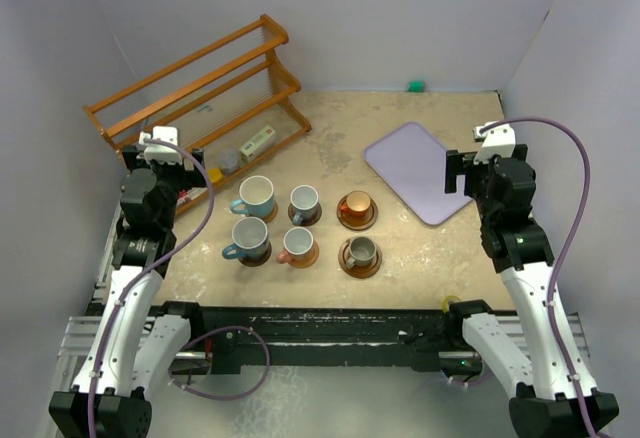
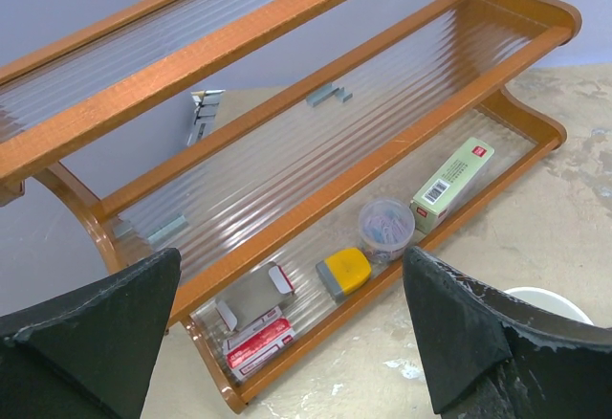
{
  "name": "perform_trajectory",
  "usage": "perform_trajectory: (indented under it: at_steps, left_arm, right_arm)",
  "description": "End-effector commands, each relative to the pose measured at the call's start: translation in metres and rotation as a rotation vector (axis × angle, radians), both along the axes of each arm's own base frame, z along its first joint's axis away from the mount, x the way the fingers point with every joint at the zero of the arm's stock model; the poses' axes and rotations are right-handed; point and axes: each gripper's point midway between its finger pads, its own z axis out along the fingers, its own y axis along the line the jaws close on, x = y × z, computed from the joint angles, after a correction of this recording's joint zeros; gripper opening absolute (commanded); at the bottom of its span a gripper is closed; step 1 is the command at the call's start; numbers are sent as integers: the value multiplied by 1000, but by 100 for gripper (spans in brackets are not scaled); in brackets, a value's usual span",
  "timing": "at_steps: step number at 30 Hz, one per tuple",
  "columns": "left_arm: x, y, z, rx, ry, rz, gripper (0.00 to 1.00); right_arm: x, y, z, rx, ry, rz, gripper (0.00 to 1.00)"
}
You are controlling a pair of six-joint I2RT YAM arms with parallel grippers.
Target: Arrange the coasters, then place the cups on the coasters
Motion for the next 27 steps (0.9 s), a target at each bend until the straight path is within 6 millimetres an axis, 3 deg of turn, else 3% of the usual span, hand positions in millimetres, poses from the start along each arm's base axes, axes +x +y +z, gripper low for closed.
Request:
perform_trajectory:
  at_steps: [1,27]
  left_arm:
    - [-2,3,18,-19,-68,15,95]
    - [-6,1,21,-9,-79,2,95]
  right_arm:
    - [1,-5,11,-8,-47,-19,100]
    - [-1,-5,8,-17,-44,-18,100]
